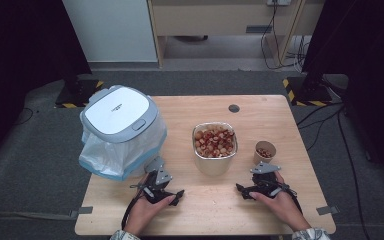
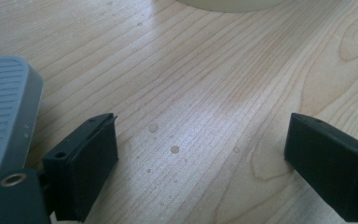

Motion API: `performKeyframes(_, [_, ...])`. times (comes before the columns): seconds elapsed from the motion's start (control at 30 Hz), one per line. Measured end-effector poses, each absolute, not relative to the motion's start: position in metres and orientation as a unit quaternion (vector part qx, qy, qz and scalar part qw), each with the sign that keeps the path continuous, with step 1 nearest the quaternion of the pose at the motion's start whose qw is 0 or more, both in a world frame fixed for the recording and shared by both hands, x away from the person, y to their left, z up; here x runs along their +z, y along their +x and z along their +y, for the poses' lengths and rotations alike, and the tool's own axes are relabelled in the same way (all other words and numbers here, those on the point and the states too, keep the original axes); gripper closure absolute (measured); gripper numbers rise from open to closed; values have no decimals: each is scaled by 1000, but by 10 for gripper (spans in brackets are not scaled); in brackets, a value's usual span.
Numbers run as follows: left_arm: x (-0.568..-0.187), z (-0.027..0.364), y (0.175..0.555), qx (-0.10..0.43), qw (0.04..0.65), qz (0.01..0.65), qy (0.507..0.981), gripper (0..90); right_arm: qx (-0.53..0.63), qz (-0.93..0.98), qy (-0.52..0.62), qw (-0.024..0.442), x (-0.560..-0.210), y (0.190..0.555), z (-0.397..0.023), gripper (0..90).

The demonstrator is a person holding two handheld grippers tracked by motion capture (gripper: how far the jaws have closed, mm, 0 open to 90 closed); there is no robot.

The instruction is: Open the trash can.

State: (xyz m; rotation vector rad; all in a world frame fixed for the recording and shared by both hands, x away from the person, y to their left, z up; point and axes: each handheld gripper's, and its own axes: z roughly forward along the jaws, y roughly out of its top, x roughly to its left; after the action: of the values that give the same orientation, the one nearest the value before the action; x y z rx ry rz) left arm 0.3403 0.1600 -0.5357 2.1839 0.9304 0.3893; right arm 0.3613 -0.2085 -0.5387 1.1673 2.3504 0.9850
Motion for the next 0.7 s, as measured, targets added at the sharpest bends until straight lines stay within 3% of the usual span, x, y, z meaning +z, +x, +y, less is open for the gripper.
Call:
performKeyframes(0.37, [-525,157,335,161,376,352,842,181,348,828,407,168,-539,360,-209,44])
performKeyframes(0.7, [-509,168,333,178,397,369,821,315,347,830,405,165,-539,358,-210,43])
